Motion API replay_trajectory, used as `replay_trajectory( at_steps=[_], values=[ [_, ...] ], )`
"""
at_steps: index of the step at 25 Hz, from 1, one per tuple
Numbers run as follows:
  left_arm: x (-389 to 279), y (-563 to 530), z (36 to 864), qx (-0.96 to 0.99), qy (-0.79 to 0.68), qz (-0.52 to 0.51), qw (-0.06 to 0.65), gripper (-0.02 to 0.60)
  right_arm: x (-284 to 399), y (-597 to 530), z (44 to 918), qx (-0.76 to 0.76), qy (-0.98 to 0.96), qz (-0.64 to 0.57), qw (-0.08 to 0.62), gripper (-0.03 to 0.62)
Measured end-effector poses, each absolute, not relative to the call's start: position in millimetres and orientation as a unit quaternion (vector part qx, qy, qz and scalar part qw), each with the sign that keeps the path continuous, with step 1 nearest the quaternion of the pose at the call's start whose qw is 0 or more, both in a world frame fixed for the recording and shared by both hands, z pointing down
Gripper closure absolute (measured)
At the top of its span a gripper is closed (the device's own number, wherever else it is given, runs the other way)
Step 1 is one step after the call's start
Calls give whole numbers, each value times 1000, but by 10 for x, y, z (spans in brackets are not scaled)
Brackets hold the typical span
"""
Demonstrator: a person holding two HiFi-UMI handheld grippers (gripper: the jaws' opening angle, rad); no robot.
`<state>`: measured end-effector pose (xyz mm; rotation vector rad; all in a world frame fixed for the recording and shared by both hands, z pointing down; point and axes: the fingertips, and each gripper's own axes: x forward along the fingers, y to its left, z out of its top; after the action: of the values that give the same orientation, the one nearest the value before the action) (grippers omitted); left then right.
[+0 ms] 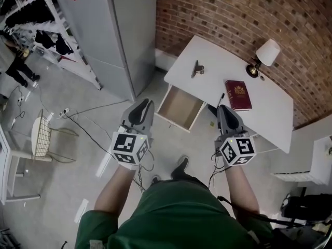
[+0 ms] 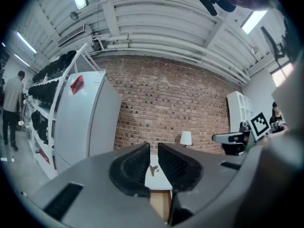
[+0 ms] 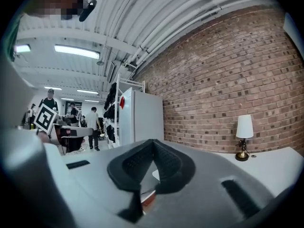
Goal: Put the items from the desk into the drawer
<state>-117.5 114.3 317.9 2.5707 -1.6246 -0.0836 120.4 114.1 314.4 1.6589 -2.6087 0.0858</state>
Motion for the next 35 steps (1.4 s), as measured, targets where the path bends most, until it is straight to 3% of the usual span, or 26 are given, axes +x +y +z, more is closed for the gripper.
replay_trajectory(
  at_steps=[20,35],
  values=[
    [-402,24,3438,806,-587,17,72,534,2022,-307,3617,484,-871,78,21,591],
    [15,-730,3461,833,-547,38,68,534,2275,-860,3922,491,-863,108,42,591]
  ],
)
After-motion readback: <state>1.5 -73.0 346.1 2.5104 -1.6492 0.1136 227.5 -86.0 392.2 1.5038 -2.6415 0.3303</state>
